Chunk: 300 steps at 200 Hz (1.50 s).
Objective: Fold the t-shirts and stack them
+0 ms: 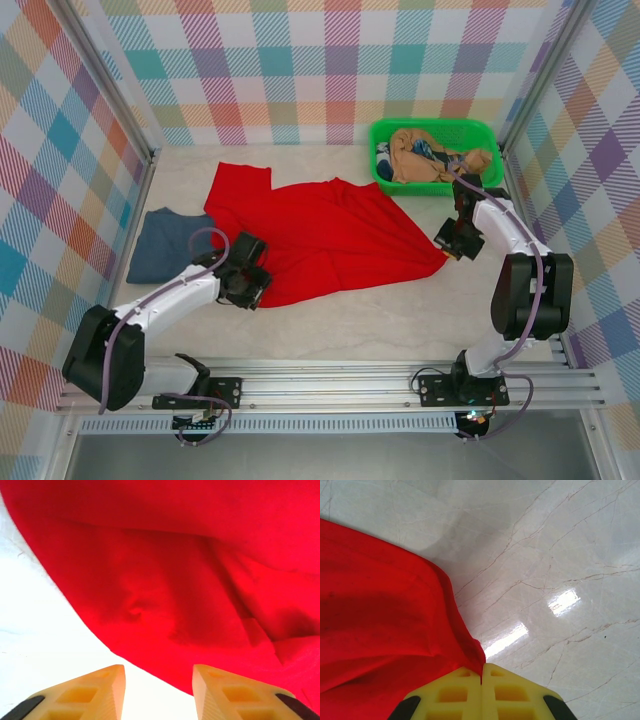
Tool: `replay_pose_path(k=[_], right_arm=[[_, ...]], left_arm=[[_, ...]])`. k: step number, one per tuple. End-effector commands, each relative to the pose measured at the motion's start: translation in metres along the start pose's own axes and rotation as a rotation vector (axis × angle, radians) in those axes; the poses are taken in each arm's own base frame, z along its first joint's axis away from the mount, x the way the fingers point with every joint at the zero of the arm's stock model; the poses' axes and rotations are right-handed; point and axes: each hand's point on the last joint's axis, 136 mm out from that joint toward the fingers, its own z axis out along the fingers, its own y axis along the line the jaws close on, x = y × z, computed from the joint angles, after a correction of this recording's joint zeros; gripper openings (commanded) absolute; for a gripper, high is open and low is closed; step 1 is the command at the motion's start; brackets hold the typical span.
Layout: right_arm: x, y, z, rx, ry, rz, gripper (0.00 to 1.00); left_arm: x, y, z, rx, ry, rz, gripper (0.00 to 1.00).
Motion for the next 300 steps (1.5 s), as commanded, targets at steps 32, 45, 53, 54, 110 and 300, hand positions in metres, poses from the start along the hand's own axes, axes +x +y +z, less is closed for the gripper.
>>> replay_pose_path(k=[32, 45, 53, 54, 110, 300], right_arm=[[0.002, 0.001, -0.005, -0.018, -0.003, -0.001, 0.00], [0.004, 0.001, -0.004, -0.017, 0.002, -0.004, 0.00], [0.004, 0.001, -0.004, -0.019, 0.003, -0.004, 0.00], [0.004, 0.001, -0.004, -0.018, 0.003, -0.004, 0.00], [0.008, 0.000, -0.001, -0.025, 0.011, 0.002, 0.00], [0.109, -0.025, 0.006, -0.021, 0.204, -0.001, 0.42]], left_arm=[[0.013, 0.027, 0.026, -0.165, 0.062, -0.013, 0.40], [0.015, 0.028, 0.034, -0.174, 0.077, -0.019, 0.41], [0.016, 0.029, 0.038, -0.188, 0.081, -0.018, 0.41], [0.016, 0.029, 0.038, -0.189, 0.082, -0.018, 0.41], [-0.021, 0.020, 0.025, -0.236, -0.122, 0.082, 0.00], [-0.085, 0.080, -0.133, -0.253, -0.529, 0.202, 0.00]])
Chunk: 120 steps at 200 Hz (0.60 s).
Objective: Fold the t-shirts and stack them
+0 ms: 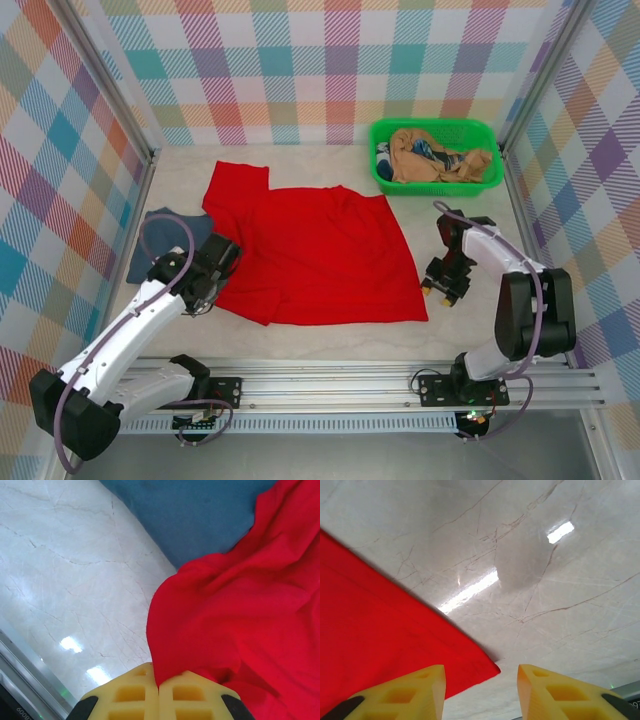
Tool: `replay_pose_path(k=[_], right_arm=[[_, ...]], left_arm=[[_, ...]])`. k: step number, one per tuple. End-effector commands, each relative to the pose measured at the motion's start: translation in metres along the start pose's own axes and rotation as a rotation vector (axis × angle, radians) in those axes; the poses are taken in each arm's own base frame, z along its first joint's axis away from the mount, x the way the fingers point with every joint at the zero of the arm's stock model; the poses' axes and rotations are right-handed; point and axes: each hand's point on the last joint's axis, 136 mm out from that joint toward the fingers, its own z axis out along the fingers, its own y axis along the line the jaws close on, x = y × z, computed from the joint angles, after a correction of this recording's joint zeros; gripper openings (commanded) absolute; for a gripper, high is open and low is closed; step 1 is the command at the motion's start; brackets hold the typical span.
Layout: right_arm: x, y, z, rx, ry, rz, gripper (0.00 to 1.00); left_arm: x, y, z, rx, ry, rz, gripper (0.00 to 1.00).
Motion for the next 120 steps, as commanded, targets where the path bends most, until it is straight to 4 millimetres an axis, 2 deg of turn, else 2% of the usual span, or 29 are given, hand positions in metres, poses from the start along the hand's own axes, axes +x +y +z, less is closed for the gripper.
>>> replay_pose_path(k=[1, 10, 22, 42, 61, 88, 120], right_arm=[[0.003, 0.002, -0.015, -0.055, -0.054, 0.009, 0.41], [0.011, 0.003, -0.012, -0.066, -0.030, 0.007, 0.37], [0.026, 0.004, -0.003, -0.060, 0.011, 0.001, 0.37], [0.050, 0.002, 0.011, -0.018, 0.066, -0.006, 0.41], [0.060, -0.004, 0.023, -0.004, 0.101, 0.032, 0.46], [0.061, -0.002, 0.035, -0.021, 0.111, 0.063, 0.46], [0.045, 0.008, 0.045, -0.029, 0.073, 0.056, 0.42]], left_arm=[[-0.002, 0.016, 0.000, -0.043, -0.020, 0.030, 0.00], [0.000, 0.016, 0.001, -0.031, -0.015, 0.030, 0.00], [0.001, 0.017, 0.001, -0.028, -0.010, 0.028, 0.00], [0.002, 0.017, 0.001, -0.033, -0.003, 0.031, 0.00], [0.001, 0.015, 0.000, -0.024, -0.003, 0.030, 0.00], [0.000, 0.012, -0.002, -0.011, 0.000, 0.040, 0.00], [0.002, 0.009, -0.001, -0.002, 0.009, 0.051, 0.00]])
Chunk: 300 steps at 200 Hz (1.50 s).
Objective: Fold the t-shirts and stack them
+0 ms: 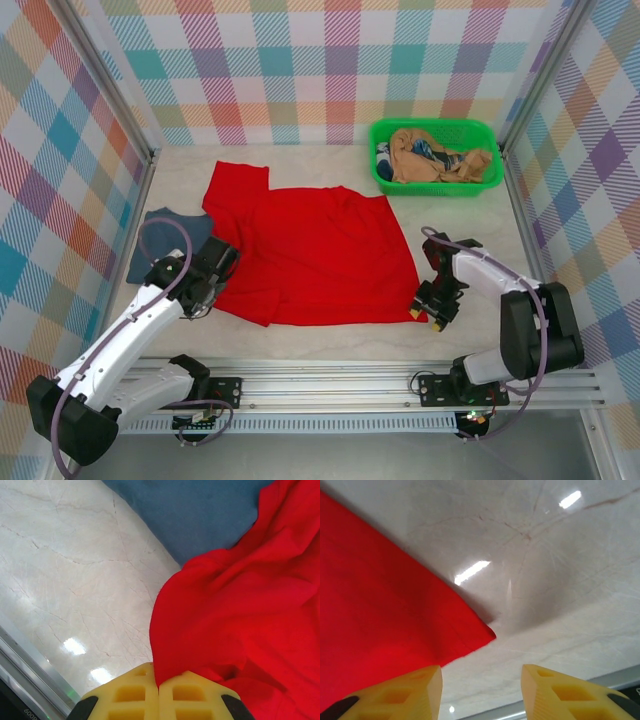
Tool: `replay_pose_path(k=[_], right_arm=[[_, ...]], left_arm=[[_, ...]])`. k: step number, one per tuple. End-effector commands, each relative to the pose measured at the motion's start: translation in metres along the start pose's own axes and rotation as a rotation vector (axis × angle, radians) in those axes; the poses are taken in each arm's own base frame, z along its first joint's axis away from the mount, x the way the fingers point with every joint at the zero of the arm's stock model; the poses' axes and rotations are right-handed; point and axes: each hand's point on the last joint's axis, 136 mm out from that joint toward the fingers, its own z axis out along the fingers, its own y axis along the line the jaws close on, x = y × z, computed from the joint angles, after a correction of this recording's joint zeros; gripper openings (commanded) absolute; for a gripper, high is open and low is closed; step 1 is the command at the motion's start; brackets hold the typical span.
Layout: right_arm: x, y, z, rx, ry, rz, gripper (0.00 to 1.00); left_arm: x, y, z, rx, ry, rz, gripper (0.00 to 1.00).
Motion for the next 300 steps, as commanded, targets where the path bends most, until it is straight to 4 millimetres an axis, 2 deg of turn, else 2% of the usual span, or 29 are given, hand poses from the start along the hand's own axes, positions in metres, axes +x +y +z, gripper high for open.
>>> replay_pose_path(k=[1, 14, 38, 65, 79, 98, 111, 120, 127, 139, 152, 164, 175, 177, 190, 193, 194, 200, 219, 238, 259, 282, 300], right_arm=[[-0.014, 0.014, 0.008, -0.035, -0.027, 0.021, 0.41], [-0.021, 0.018, 0.009, -0.020, -0.038, 0.013, 0.35], [-0.024, 0.016, 0.015, 0.006, -0.035, 0.017, 0.34], [-0.016, 0.006, 0.016, 0.027, -0.022, 0.031, 0.42], [-0.014, 0.002, 0.013, 0.026, -0.032, 0.030, 0.43], [-0.013, 0.003, 0.018, 0.013, -0.029, 0.027, 0.30], [-0.020, 0.011, 0.021, -0.028, -0.058, 0.020, 0.12], [-0.029, 0.019, 0.015, -0.058, -0.100, 0.009, 0.00], [-0.036, 0.028, 0.004, -0.088, -0.141, -0.009, 0.00], [-0.049, 0.054, -0.030, -0.190, -0.242, -0.075, 0.00], [-0.060, 0.074, -0.082, -0.275, -0.379, -0.146, 0.00], [-0.069, 0.088, -0.136, -0.322, -0.501, -0.198, 0.00], [-0.073, 0.101, -0.187, -0.370, -0.607, -0.242, 0.00], [-0.074, 0.102, -0.191, -0.374, -0.615, -0.245, 0.00], [-0.075, 0.116, -0.256, -0.459, -0.744, -0.289, 0.00], [-0.075, 0.117, -0.260, -0.465, -0.753, -0.292, 0.00], [-0.074, 0.119, -0.274, -0.481, -0.781, -0.301, 0.00], [-0.074, 0.124, -0.299, -0.513, -0.832, -0.315, 0.00], [-0.067, 0.131, -0.378, -0.614, -0.995, -0.346, 0.00], [-0.053, 0.127, -0.449, -0.718, -1.144, -0.363, 0.00], [-0.027, 0.115, -0.512, -0.806, -1.292, -0.397, 0.00], [0.004, 0.085, -0.560, -0.861, -1.450, -0.406, 0.00], [0.026, 0.058, -0.586, -0.884, -1.565, -0.397, 0.00]], left_arm=[[0.000, 0.004, -0.002, -0.009, 0.007, 0.025, 0.00], [0.001, 0.002, -0.001, -0.003, 0.010, 0.026, 0.00], [-0.001, -0.001, -0.003, 0.012, 0.008, 0.025, 0.00], [-0.002, -0.003, -0.005, 0.021, 0.009, 0.026, 0.00], [-0.002, -0.005, -0.005, 0.025, 0.011, 0.024, 0.00], [-0.002, -0.007, -0.005, 0.036, 0.010, 0.019, 0.00], [-0.003, -0.010, -0.006, 0.054, 0.007, 0.015, 0.00], [-0.005, -0.017, -0.008, 0.081, 0.003, 0.020, 0.00], [-0.008, -0.023, -0.011, 0.109, -0.001, 0.029, 0.00], [-0.017, -0.037, -0.020, 0.158, -0.022, 0.051, 0.00], [-0.037, -0.052, -0.037, 0.197, -0.076, 0.060, 0.00], [-0.062, -0.075, -0.060, 0.258, -0.142, 0.080, 0.00], [-0.090, -0.096, -0.088, 0.320, -0.214, 0.080, 0.00], [-0.094, -0.100, -0.092, 0.328, -0.226, 0.083, 0.00], [-0.128, -0.125, -0.129, 0.416, -0.309, 0.063, 0.00], [-0.135, -0.130, -0.138, 0.437, -0.329, 0.056, 0.00], [-0.138, -0.132, -0.141, 0.444, -0.335, 0.056, 0.00], [-0.150, -0.142, -0.155, 0.489, -0.368, 0.043, 0.00], [-0.191, -0.163, -0.206, 0.620, -0.485, -0.026, 0.00], [-0.227, -0.167, -0.260, 0.743, -0.593, -0.112, 0.00], [-0.255, -0.159, -0.320, 0.870, -0.707, -0.160, 0.00], [-0.273, -0.132, -0.377, 0.997, -0.837, -0.212, 0.00], [-0.280, -0.113, -0.413, 1.077, -0.908, -0.228, 0.00]])
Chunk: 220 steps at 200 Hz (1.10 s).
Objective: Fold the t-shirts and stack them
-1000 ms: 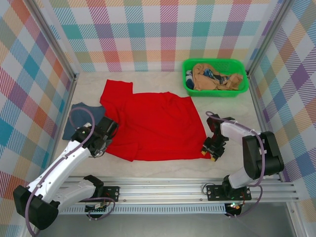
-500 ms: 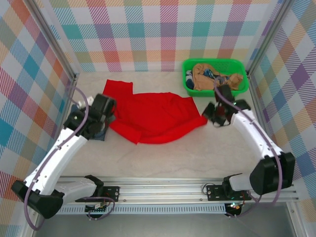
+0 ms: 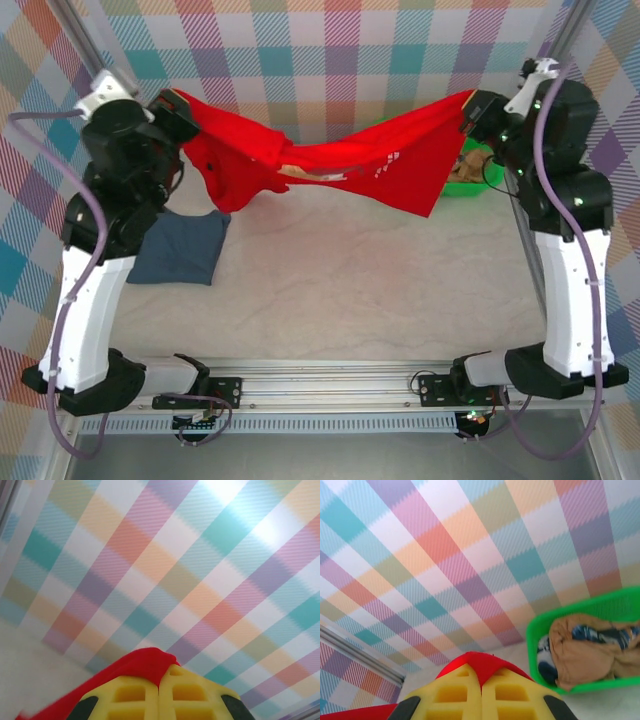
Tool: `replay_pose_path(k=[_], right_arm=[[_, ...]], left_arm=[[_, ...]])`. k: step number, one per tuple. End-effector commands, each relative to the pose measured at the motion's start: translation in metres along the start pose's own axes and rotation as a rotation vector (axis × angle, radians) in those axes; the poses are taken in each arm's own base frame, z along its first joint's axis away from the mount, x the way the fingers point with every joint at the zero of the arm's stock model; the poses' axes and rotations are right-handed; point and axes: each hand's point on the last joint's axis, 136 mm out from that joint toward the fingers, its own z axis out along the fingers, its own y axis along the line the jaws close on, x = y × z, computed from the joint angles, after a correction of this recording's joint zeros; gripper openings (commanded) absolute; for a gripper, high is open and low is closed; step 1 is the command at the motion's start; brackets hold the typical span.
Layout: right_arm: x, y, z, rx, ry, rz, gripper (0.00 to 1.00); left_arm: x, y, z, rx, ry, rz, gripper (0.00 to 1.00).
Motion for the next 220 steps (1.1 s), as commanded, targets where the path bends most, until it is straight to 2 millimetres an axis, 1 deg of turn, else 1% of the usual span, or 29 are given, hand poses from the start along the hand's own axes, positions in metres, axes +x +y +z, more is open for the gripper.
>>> replay_pose_path(k=[1, 14, 29, 41, 58, 69, 79, 93, 105, 121, 131, 145, 158, 170, 181, 191, 204, 220], right_arm=[[-0.047, 0.009, -0.050, -0.012, -0.185, -0.086, 0.00], [-0.062, 0.014, -0.072, -0.025, -0.252, -0.107, 0.00], [-0.076, 0.016, -0.087, -0.018, -0.305, -0.118, 0.00], [-0.083, 0.018, -0.090, -0.015, -0.330, -0.123, 0.00], [-0.090, 0.016, -0.082, 0.010, -0.345, -0.119, 0.00], [-0.091, 0.015, -0.071, 0.021, -0.339, -0.120, 0.00], [-0.090, 0.016, -0.056, 0.021, -0.324, -0.121, 0.00], [-0.086, 0.011, -0.031, 0.027, -0.281, -0.086, 0.00], [-0.081, 0.005, -0.008, 0.025, -0.243, -0.049, 0.00], [-0.075, -0.004, 0.023, 0.010, -0.188, 0.011, 0.00], [-0.070, -0.009, 0.040, 0.006, -0.147, 0.048, 0.00], [-0.067, -0.010, 0.061, -0.025, -0.113, 0.065, 0.00], [-0.068, -0.011, 0.074, -0.041, -0.107, 0.072, 0.00], [-0.074, -0.011, 0.079, -0.058, -0.121, 0.081, 0.00], [-0.082, -0.011, 0.078, -0.065, -0.144, 0.092, 0.00], [-0.090, -0.012, 0.075, -0.071, -0.170, 0.102, 0.00], [-0.100, -0.014, 0.069, -0.071, -0.204, 0.109, 0.00], [-0.114, -0.016, 0.055, -0.073, -0.254, 0.111, 0.00]], left_arm=[[-0.078, -0.031, -0.044, 0.157, -0.212, -0.024, 0.00], [-0.095, -0.042, -0.057, 0.217, -0.253, -0.026, 0.00], [-0.109, -0.054, -0.063, 0.258, -0.281, -0.026, 0.00], [-0.114, -0.064, -0.058, 0.271, -0.284, -0.011, 0.00], [-0.112, -0.075, -0.042, 0.264, -0.272, 0.016, 0.00], [-0.107, -0.079, -0.028, 0.256, -0.262, 0.030, 0.00], [-0.096, -0.081, -0.008, 0.239, -0.240, 0.039, 0.00], [-0.080, -0.074, 0.025, 0.211, -0.192, 0.011, 0.00], [-0.066, -0.061, 0.053, 0.183, -0.142, -0.031, 0.00], [-0.040, -0.039, 0.094, 0.137, -0.049, -0.111, 0.00], [-0.025, -0.027, 0.115, 0.122, 0.007, -0.148, 0.00], [-0.011, -0.016, 0.140, 0.126, 0.062, -0.197, 0.00], [-0.008, -0.014, 0.155, 0.154, 0.082, -0.241, 0.00], [-0.015, -0.017, 0.160, 0.188, 0.066, -0.267, 0.00], [-0.027, -0.021, 0.160, 0.221, 0.043, -0.292, 0.00], [-0.040, -0.024, 0.156, 0.246, 0.016, -0.313, 0.00], [-0.061, -0.029, 0.143, 0.283, -0.032, -0.325, 0.00], [-0.085, -0.033, 0.125, 0.324, -0.082, -0.326, 0.00]])
